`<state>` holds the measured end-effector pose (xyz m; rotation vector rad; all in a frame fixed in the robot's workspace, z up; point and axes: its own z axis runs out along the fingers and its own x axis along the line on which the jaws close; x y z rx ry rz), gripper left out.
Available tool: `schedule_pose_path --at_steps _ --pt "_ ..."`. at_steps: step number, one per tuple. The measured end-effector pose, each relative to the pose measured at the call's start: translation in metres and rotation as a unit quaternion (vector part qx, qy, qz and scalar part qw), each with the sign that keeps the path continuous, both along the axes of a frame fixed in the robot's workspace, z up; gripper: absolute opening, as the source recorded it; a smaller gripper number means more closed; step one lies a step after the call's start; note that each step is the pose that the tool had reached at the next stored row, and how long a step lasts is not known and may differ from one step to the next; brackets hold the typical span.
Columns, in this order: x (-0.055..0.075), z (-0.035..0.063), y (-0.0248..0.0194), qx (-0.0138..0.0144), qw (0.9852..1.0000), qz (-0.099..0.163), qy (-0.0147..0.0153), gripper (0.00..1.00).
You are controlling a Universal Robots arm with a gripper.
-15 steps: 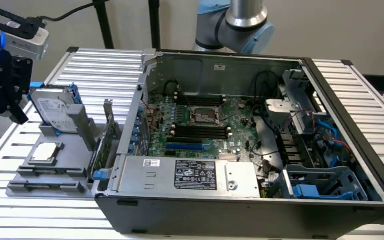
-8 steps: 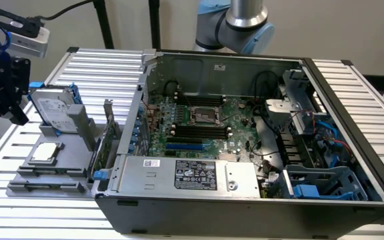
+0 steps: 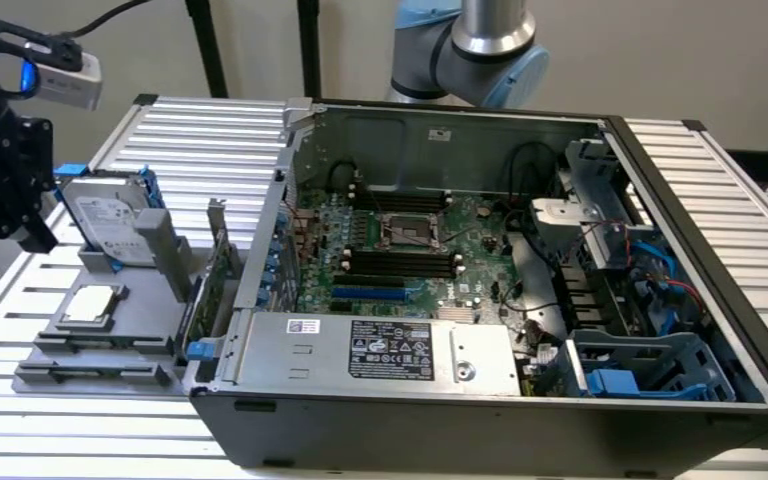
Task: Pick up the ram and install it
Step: 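Pick up the ram and move it above insertion slot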
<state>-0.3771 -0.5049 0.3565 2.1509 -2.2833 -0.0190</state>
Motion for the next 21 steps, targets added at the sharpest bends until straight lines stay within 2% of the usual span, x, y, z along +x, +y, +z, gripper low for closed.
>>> schedule_pose_path --at_steps 3,8,15,21 --pt "0.0 -0.0002 -0.0001 -0.003 1.0 0.009 0.0009 0.11" --pt "0.0 -0.0009 -0.001 -0.0041 0.9999 0.009 0.001 0.11" --pt "-0.005 -0.0047 -0.0082 -0.007 0.9999 0.009 0.0011 0.11" --pt "-0.006 -0.0063 -0.0155 -0.0074 0.9999 0.01 0.0014 0.12"
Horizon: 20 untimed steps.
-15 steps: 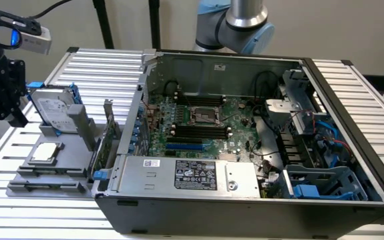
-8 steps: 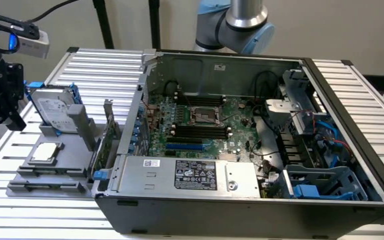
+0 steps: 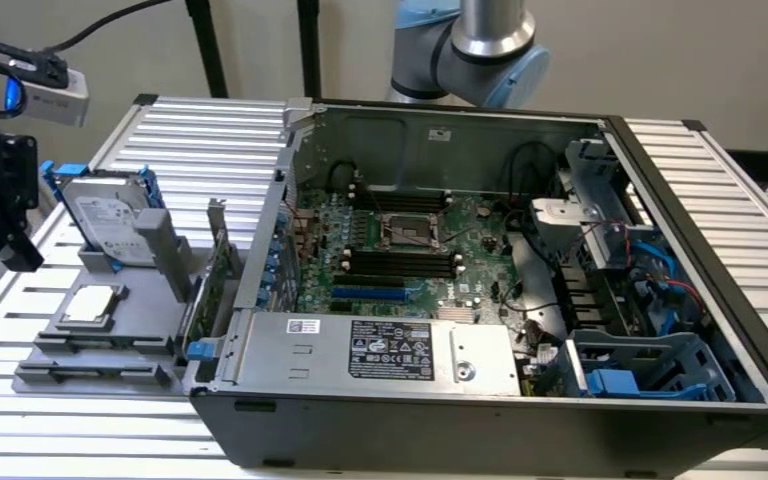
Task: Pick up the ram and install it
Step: 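Pick up the ram and move it above insertion slot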
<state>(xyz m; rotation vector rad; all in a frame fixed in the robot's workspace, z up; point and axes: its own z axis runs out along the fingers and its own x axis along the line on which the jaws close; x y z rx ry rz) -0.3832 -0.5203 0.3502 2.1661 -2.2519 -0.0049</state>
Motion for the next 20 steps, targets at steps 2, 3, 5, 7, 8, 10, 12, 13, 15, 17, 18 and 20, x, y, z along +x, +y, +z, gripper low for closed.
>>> schedule_pose_path --at_steps 2,3,5,7,8,10,12,13,15,17,18,20 --pt "-0.001 -0.0008 -0.0021 -0.0004 1.0 0.0 0.0 0.24" --pt "-0.001 -0.0013 -0.0031 -0.0006 1.0 0.0 0.0 0.24" --pt "-0.001 -0.0029 -0.0049 -0.0009 1.0 0.001 0.0 0.36" --pt "-0.001 -0.0066 -0.0063 -0.0009 1.0 0.001 0.0 0.42" --pt "-0.001 -0.0083 -0.0068 -0.0009 1.0 0.002 0.0 0.42" --pt "-0.001 -0.012 -0.0077 -0.0009 1.0 0.003 0.0 0.42" --pt "-0.001 -0.0156 -0.0083 -0.0009 1.0 0.004 0.0 0.42" --pt "-0.001 -0.0174 -0.0086 -0.0009 1.0 0.005 0.0 0.42" --pt "-0.001 -0.021 -0.009 -0.0009 1.0 0.006 0.0 0.42" --pt "-0.001 -0.0247 -0.0094 -0.0009 1.0 0.007 0.0 0.42" --pt "-0.001 -0.0266 -0.0095 -0.0008 1.0 0.008 -0.0001 0.42" --pt "-0.001 -0.0302 -0.0098 -0.0008 1.0 0.008 -0.0001 0.42"
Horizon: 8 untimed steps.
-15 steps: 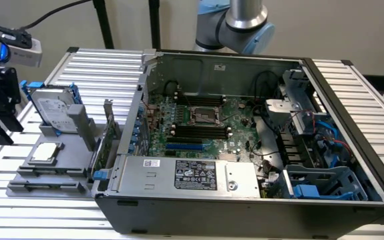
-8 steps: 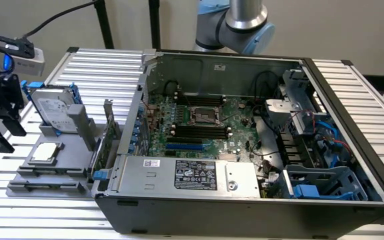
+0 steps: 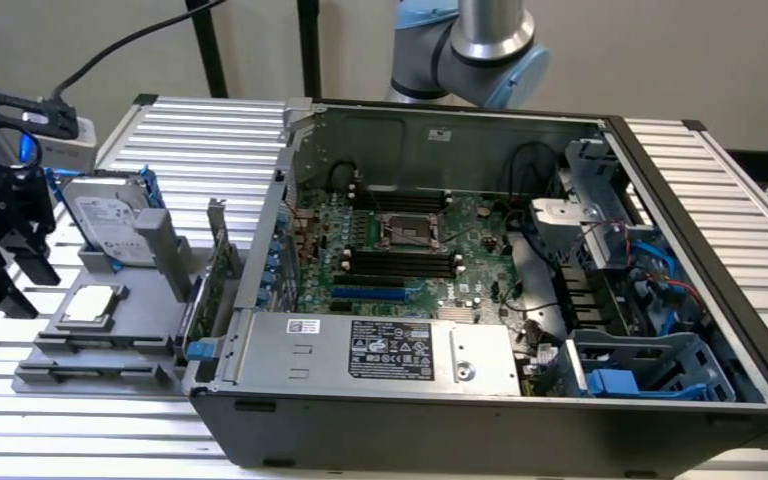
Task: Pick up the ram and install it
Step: 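Pick up the ram and move it above insertion slot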
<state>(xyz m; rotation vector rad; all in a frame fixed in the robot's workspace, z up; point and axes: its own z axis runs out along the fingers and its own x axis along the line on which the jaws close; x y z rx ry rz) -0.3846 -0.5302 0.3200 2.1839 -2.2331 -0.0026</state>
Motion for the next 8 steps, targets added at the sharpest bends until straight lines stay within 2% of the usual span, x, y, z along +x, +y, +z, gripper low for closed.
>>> schedule_pose_path --at_steps 8 --pt "-0.001 -0.0145 -0.0021 0.0 1.0 0.0 0.0 0.42"
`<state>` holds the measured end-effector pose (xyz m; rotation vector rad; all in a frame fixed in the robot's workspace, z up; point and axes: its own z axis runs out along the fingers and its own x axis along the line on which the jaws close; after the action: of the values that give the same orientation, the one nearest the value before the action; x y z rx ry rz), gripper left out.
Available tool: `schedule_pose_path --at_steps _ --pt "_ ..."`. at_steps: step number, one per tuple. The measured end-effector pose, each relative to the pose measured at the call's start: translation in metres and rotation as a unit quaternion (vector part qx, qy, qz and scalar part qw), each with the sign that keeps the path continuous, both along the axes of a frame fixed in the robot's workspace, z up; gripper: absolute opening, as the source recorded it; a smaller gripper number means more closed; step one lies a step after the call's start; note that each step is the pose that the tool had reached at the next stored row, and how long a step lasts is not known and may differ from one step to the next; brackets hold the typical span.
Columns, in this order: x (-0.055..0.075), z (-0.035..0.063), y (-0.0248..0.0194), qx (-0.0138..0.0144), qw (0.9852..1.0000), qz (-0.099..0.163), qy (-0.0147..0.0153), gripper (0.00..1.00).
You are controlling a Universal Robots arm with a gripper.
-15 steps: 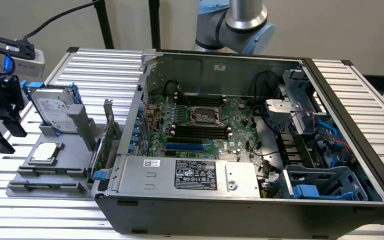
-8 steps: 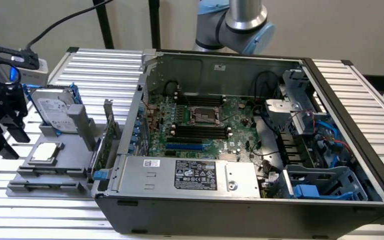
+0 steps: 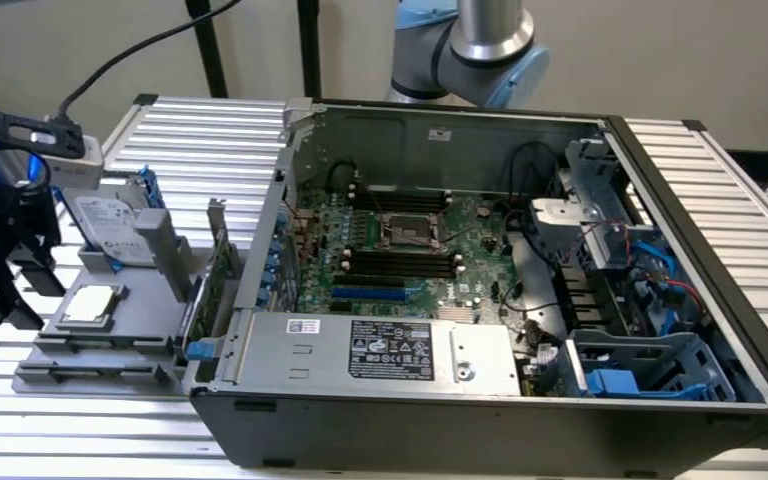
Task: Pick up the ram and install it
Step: 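Pick up the ram and move it above insertion slot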
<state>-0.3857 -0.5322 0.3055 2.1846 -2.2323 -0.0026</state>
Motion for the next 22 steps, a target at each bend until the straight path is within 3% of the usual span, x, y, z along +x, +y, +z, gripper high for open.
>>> schedule_pose_path --at_steps 22 --pt "-0.001 -0.0399 -0.004 0.0 1.0 0.002 0.0 0.42"
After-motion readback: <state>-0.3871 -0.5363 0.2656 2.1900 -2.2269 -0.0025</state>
